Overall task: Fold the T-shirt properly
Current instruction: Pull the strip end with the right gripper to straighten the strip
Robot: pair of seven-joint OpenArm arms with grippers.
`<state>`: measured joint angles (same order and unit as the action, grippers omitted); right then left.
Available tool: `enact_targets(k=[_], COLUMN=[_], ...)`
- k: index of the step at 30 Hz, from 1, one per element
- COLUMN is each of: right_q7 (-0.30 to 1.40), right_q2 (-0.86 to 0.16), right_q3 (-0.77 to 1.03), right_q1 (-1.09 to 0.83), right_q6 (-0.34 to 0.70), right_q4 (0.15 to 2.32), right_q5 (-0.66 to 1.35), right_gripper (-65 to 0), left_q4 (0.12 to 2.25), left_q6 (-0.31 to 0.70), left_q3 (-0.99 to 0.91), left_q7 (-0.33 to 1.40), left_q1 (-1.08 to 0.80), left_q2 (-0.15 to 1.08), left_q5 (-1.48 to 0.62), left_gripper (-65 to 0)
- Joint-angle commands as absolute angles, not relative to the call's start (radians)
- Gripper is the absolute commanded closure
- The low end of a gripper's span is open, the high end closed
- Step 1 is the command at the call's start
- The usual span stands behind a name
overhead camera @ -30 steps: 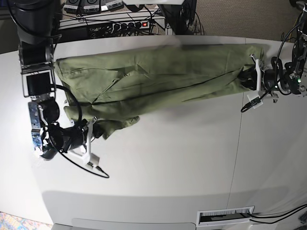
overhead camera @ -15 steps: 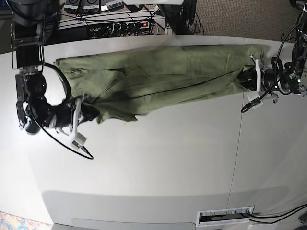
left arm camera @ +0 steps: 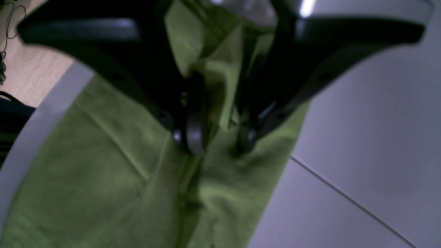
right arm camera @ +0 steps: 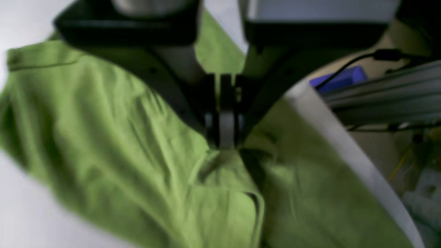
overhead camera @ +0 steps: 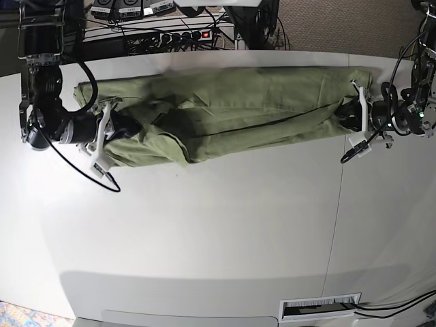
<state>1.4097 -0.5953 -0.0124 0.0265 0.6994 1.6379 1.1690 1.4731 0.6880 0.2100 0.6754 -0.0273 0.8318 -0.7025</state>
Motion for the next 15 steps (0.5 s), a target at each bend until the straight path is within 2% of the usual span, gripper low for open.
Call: enact_targets(k=[1,10,15], right_q7=[1.396,1.396,1.396], right_q2=[-0.612,-0.624,-0.69], right_q3=[-0.001,0.002,0.002], right_q1=[0.031,-0.015,-0.019], right_q6=[0.698,0.698,0.698], right_q4=[1.654,1.654,1.654], right_q5=[1.189,1.186,1.201], right_gripper=[0.0,0.0,0.0], left_q4=[1.473,1.473,1.473], left_q6=[0.67,0.67,0.67], left_q3=[0.212,0.212,0.212], left_q7=[0.709,0.709,0.709], left_q1=[-0.028,-0.028,-0.028], left_q2=[0.845,0.845,0.845], left_q5=[-0.665,-0.654,-0.647], left_gripper=[-18.1,-18.1,-18.1])
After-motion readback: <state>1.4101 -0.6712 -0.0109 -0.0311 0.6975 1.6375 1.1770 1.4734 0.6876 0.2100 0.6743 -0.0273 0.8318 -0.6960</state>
